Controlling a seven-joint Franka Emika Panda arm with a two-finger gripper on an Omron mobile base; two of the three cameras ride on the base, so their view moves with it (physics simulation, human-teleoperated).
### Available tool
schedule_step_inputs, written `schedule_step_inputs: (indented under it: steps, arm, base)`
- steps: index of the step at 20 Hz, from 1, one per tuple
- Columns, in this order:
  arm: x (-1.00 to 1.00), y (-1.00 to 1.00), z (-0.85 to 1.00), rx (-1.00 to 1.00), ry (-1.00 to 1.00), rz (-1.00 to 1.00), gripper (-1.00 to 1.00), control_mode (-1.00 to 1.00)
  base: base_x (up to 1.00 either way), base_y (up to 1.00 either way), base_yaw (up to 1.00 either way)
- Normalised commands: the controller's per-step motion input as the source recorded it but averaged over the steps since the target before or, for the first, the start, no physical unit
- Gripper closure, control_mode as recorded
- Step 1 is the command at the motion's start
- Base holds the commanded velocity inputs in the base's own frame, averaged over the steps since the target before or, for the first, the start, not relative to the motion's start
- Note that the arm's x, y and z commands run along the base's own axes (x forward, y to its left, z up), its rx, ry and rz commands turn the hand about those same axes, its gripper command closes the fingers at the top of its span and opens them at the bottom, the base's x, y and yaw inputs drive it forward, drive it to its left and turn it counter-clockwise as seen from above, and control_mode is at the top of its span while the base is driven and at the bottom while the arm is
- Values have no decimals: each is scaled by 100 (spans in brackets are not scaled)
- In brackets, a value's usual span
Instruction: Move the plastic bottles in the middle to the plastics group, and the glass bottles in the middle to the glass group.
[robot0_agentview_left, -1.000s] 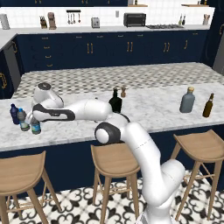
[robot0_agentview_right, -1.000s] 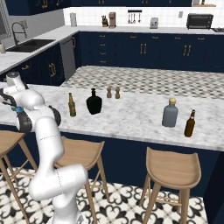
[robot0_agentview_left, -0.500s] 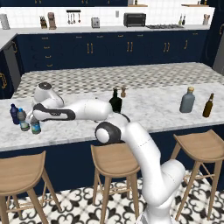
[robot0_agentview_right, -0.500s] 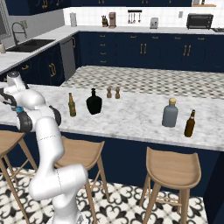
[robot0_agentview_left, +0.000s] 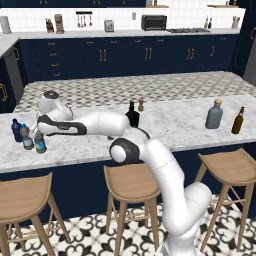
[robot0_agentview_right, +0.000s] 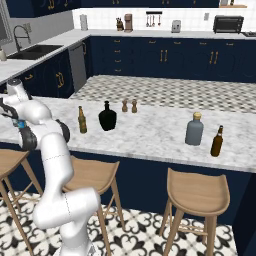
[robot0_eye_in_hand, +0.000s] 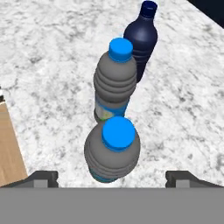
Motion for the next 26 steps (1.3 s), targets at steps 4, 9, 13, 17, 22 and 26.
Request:
schedule_step_inputs:
  steps: [4, 9, 13, 17, 22, 26]
  arm:
    - [-61, -63, 30, 0, 0, -12, -100, -100]
    - [-67, -81, 6, 0, 0, -21, -100, -100]
    - [-65, -98, 0, 4, 0, -32, -100, -100]
    - [-63, -100, 0, 8, 0, -37, -100, -100]
    - [-41, -100, 1, 9, 0, -39, -100, -100]
    - [-14, -97, 8, 5, 0, -44, -100, -100]
  base:
    - [0, 0, 0]
    - [0, 0, 0]
    - [0, 0, 0]
    - [0, 0, 0]
    - [0, 0, 0]
    - [0, 0, 0]
